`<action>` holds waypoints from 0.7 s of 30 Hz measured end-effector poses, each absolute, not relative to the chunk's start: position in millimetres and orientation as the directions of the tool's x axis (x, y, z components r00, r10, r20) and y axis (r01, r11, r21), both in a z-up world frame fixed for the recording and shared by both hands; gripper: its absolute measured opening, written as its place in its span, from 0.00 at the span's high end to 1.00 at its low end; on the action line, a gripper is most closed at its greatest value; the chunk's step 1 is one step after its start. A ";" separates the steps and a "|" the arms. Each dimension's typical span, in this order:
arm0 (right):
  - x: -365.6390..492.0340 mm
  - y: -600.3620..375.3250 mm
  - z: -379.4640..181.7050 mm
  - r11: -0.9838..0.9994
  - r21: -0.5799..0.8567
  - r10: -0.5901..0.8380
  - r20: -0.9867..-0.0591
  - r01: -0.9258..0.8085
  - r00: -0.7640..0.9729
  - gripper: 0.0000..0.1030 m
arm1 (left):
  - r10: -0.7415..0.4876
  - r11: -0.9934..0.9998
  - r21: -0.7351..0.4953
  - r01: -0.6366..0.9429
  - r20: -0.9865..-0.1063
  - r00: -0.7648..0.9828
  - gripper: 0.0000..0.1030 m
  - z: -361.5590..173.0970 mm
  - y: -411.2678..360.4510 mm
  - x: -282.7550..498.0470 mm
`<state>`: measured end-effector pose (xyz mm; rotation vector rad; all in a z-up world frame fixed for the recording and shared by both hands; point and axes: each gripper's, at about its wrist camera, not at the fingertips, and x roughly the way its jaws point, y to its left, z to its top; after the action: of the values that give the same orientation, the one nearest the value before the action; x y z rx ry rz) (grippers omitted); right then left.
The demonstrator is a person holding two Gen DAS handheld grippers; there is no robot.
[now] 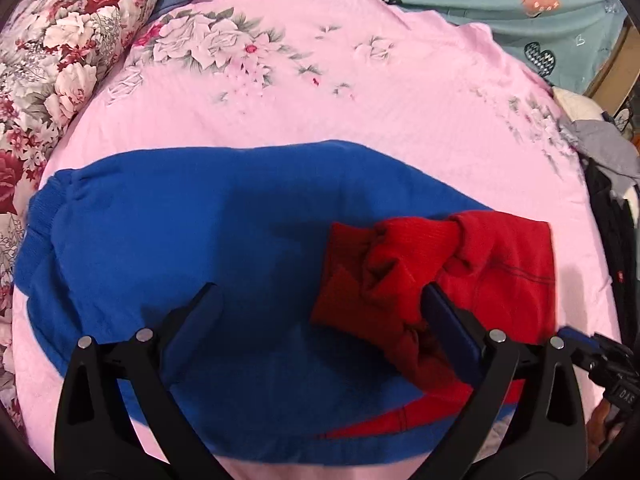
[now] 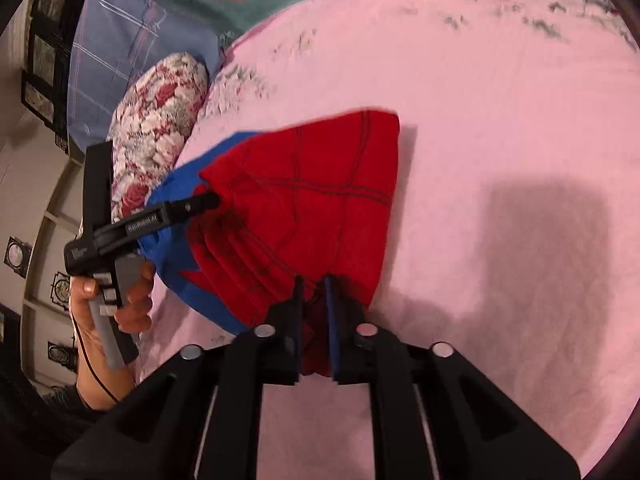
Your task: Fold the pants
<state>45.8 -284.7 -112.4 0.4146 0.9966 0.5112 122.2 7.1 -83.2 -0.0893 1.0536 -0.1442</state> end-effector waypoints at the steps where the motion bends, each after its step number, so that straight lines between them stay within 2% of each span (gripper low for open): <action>1: 41.2 -284.7 -105.4 0.817 0.530 0.569 -0.673 -0.228 0.473 0.75 | -0.172 0.985 -0.155 0.077 -0.848 0.501 0.02 -76.4 14.1 114.6; 5: 37.6 -277.8 -98.3 0.857 0.468 0.508 -0.697 -0.216 0.507 0.60 | -0.189 0.975 -0.221 0.008 -0.814 0.550 0.02 -57.8 59.6 84.3; 7: 40.7 -276.1 -101.0 0.889 0.422 0.448 -0.723 -0.178 0.525 0.60 | -0.136 0.972 -0.220 -0.079 -0.807 0.574 0.02 -53.5 88.2 69.8; 10: 40.9 -277.7 -102.2 0.889 0.433 0.438 -0.710 -0.149 0.551 0.59 | -0.061 0.966 -0.196 -0.170 -0.807 0.587 0.04 -50.3 123.8 55.4; 16: 38.3 -263.7 -90.9 0.890 0.422 0.436 -0.674 -0.173 0.596 0.58 | -0.054 0.924 -0.257 -0.284 -0.821 0.568 0.05 -62.7 173.5 50.8; 17: 37.0 -262.7 -88.4 0.886 0.425 0.443 -0.666 -0.183 0.600 0.58 | -0.060 0.921 -0.263 -0.289 -0.826 0.560 0.13 -66.4 176.7 52.2; 18: 41.6 -253.3 -85.9 0.885 0.425 0.446 -0.664 -0.188 0.600 0.57 | -0.069 0.918 -0.270 -0.289 -0.829 0.556 0.29 -68.7 179.0 52.8; 19: 41.5 -252.1 -85.2 0.884 0.425 0.450 -0.663 -0.193 0.598 0.56 | -0.088 0.913 -0.285 -0.292 -0.837 0.540 0.37 -73.0 180.5 54.5; 20: 41.9 -250.4 -84.6 0.883 0.425 0.452 -0.663 -0.198 0.596 0.54 | -0.104 0.906 -0.298 -0.300 -0.845 0.524 0.45 -77.2 181.8 56.1; 21: 42.3 -249.3 -84.3 0.882 0.426 0.455 -0.663 -0.200 0.595 0.54 | -0.121 0.901 -0.311 -0.301 -0.848 0.515 0.45 -80.4 182.2 58.0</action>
<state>42.3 -249.3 -84.3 0.3240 0.8545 0.3880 58.0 182.2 -80.4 -0.4550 1.0334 0.1123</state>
